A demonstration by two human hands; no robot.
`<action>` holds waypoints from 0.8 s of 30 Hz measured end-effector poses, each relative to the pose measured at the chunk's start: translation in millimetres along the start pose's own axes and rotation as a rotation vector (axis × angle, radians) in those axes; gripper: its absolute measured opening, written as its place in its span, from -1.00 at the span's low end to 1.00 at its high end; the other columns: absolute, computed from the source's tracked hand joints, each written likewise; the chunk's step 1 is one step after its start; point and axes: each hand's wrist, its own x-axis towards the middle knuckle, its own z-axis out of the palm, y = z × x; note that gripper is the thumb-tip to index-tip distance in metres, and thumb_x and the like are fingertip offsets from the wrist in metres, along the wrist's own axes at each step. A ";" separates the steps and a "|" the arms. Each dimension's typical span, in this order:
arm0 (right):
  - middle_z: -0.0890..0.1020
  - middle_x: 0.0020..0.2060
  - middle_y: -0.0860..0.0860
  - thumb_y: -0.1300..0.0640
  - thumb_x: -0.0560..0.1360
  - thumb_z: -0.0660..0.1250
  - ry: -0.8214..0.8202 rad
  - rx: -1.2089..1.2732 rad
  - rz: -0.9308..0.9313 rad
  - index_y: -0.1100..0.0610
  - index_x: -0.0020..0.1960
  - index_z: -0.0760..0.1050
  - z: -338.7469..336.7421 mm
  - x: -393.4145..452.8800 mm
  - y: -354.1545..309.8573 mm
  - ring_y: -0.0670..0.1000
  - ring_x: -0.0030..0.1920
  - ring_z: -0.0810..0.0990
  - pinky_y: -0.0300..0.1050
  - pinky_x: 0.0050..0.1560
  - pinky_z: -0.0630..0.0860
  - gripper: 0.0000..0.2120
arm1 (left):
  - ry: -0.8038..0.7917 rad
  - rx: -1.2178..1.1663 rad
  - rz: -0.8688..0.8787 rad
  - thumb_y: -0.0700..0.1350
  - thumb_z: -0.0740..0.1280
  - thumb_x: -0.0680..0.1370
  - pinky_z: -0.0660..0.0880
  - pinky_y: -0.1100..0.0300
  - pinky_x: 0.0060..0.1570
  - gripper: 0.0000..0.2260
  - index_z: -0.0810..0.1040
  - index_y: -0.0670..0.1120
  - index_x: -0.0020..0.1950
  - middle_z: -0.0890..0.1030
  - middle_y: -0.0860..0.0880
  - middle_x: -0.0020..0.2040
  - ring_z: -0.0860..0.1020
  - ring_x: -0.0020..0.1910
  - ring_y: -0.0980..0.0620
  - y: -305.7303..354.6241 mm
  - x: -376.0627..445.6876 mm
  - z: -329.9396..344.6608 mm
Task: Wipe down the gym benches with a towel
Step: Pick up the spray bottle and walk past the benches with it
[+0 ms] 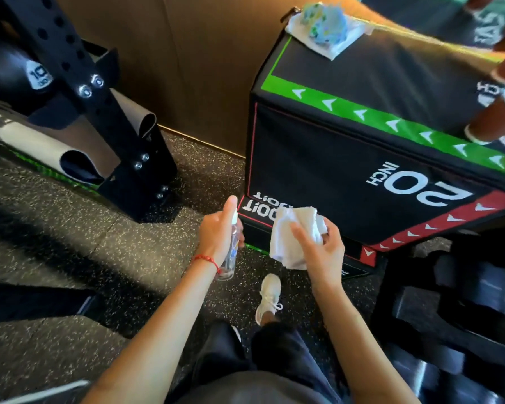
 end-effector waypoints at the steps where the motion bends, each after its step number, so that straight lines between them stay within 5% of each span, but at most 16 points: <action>1: 0.58 0.01 -0.04 0.02 0.33 0.50 0.014 0.011 -0.006 0.07 0.21 0.43 -1.8 8.8 -5.8 -0.07 0.00 0.58 -0.04 0.05 0.55 -0.50 | -0.007 0.006 0.012 0.18 0.17 0.56 0.42 0.28 -0.49 -0.46 0.45 -0.21 -0.42 0.47 -0.05 -0.57 0.49 -0.57 0.00 9.1 7.8 7.4; 6: 0.59 -0.02 -0.05 0.02 0.34 0.49 0.055 0.082 -0.049 0.08 0.21 0.43 -11.1 59.7 -38.5 -0.10 -0.05 0.59 -0.16 -0.07 0.56 -0.50 | -0.049 0.007 0.099 0.37 0.14 0.38 0.45 0.09 -0.28 -0.40 0.46 -0.17 -0.47 0.51 -0.11 -0.50 0.51 -0.45 -0.08 52.2 51.9 46.3; 12: 0.60 -0.09 -0.06 0.06 0.36 0.48 0.094 0.148 -0.097 0.07 0.15 0.47 -19.2 126.4 -85.6 -0.14 -0.14 0.58 -0.26 -0.13 0.52 -0.59 | -0.053 -0.136 0.209 0.09 0.14 0.60 0.43 0.22 -0.45 -0.45 0.43 -0.18 -0.51 0.44 -0.06 -0.61 0.47 -0.58 0.00 114.7 92.4 92.8; 17: 0.58 -0.13 -0.10 0.06 0.39 0.45 0.096 0.134 -0.150 0.09 0.11 0.48 -23.9 174.2 -118.7 -0.17 -0.17 0.56 -0.34 -0.18 0.47 -0.67 | -0.107 -0.185 0.313 0.20 0.10 0.51 0.36 0.25 -0.46 -0.36 0.41 -0.26 -0.58 0.42 -0.22 -0.60 0.39 -0.59 -0.05 165.5 122.9 116.4; 22: 0.58 -0.04 -0.06 0.03 0.39 0.44 0.142 0.121 -0.154 0.10 0.18 0.45 -19.0 211.8 -142.2 -0.11 -0.08 0.56 -0.28 -0.12 0.46 -0.60 | -0.152 -0.188 0.393 0.24 0.11 0.47 0.45 0.10 -0.32 -0.29 0.42 -0.45 -0.42 0.43 -0.27 -0.54 0.43 -0.52 -0.11 213.3 154.9 130.2; 24: 0.56 -0.07 -0.09 0.03 0.38 0.45 0.161 0.109 -0.147 0.10 0.18 0.44 -13.9 224.4 -147.9 -0.12 -0.10 0.55 -0.29 -0.13 0.45 -0.58 | -0.187 -0.213 0.450 0.30 0.11 0.39 0.44 0.19 -0.39 -0.25 0.41 -0.46 -0.43 0.43 -0.27 -0.52 0.43 -0.55 -0.05 228.5 167.5 136.7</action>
